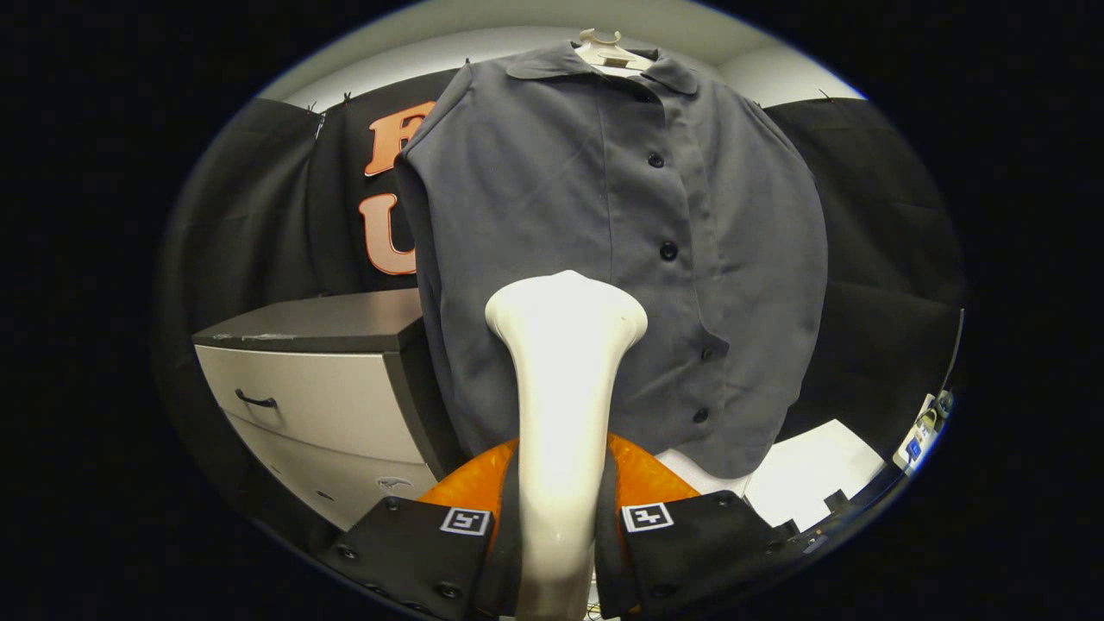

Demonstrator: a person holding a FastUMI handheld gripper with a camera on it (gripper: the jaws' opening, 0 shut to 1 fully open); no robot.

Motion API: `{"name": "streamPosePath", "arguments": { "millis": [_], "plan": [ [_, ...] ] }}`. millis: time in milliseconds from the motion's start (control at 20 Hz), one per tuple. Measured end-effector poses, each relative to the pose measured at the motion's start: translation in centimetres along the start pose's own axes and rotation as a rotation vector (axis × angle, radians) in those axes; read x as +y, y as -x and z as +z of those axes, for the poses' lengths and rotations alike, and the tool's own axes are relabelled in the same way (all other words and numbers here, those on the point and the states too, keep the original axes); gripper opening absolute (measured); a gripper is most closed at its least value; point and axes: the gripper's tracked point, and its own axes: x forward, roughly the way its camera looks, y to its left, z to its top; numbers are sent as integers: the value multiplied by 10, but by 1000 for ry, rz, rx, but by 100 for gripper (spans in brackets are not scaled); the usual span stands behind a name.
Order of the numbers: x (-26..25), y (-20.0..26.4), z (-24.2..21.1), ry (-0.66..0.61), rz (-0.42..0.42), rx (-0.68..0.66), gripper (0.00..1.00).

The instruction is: Iron the clothes twice with a garment steamer, once on the left side and once on the right side.

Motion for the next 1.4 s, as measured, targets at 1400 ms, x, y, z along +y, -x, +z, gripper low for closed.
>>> {"name": "streamPosePath", "arguments": {
  "millis": [1400],
  "plan": [
    [-34, 66, 106, -25, 5, -196, 41]
  ]
}}
